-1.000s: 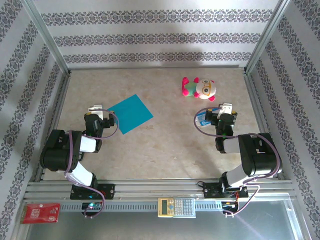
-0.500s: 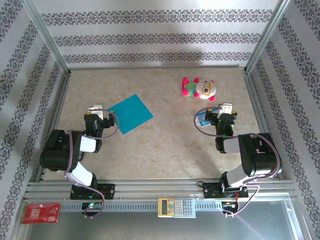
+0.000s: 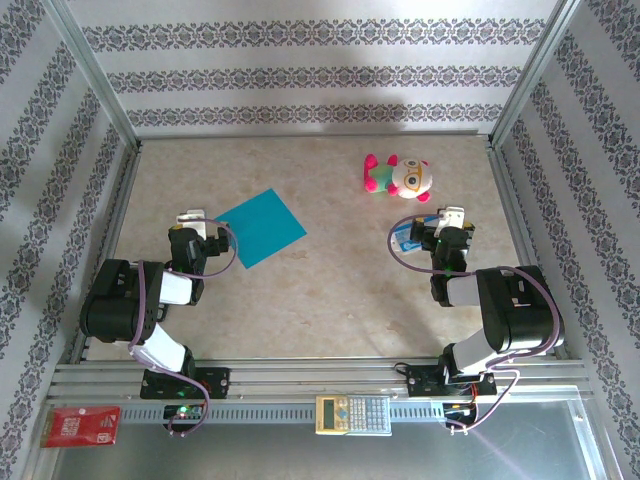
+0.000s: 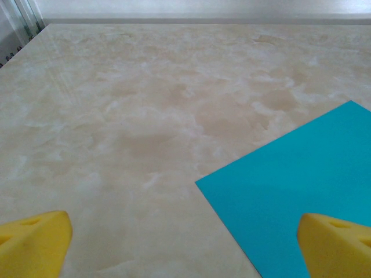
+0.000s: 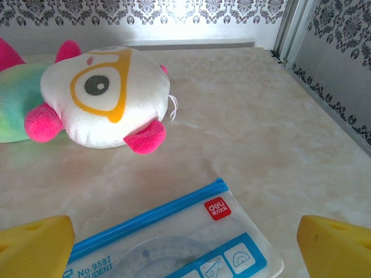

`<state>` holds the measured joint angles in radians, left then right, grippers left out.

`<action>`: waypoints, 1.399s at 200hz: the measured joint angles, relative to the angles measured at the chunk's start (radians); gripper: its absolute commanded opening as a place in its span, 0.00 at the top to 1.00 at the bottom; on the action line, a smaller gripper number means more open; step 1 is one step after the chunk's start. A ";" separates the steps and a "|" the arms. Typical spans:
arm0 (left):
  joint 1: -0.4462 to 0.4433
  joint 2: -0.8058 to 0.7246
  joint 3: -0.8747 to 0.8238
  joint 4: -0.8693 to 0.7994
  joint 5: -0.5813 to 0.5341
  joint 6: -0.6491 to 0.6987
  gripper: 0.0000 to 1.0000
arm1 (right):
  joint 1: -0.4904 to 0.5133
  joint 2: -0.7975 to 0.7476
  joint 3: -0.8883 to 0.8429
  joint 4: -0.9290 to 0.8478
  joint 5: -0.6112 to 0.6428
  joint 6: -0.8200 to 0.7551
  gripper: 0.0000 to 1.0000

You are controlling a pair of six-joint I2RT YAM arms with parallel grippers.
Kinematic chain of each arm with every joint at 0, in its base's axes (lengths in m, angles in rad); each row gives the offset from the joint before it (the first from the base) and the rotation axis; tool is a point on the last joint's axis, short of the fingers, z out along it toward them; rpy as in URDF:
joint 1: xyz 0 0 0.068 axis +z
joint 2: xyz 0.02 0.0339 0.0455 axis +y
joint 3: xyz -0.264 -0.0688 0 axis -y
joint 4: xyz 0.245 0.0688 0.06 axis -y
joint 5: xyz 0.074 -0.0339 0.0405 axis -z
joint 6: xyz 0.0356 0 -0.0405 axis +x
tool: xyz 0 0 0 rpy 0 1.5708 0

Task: Fold a paper plane with a square sheet of paper (pick it up from the middle)
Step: Move the square sheet of paper to the center of the table.

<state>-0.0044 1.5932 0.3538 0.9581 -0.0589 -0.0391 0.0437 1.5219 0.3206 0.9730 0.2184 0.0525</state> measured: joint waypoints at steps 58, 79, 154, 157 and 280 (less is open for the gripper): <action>0.000 0.000 0.000 0.000 0.000 0.000 0.00 | 0.000 0.000 0.000 0.000 0.000 0.000 0.02; 0.000 0.000 0.000 0.000 0.000 0.000 0.00 | 0.000 0.000 0.000 0.000 0.000 0.000 0.02; 0.000 -0.012 -0.002 -0.002 -0.022 -0.002 0.00 | 0.000 -0.013 0.000 -0.020 0.000 0.000 0.02; 0.000 -0.018 -0.002 -0.005 -0.027 -0.002 0.00 | 0.000 -0.021 0.000 -0.026 0.001 0.000 0.02; -0.021 -0.491 0.255 -0.855 -0.010 -0.437 0.00 | 0.064 -0.557 0.254 -0.898 0.000 0.390 0.02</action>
<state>-0.0250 1.1027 0.6090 0.1032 -0.0692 -0.4763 0.1074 0.9649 0.5751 0.0753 0.2180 0.4427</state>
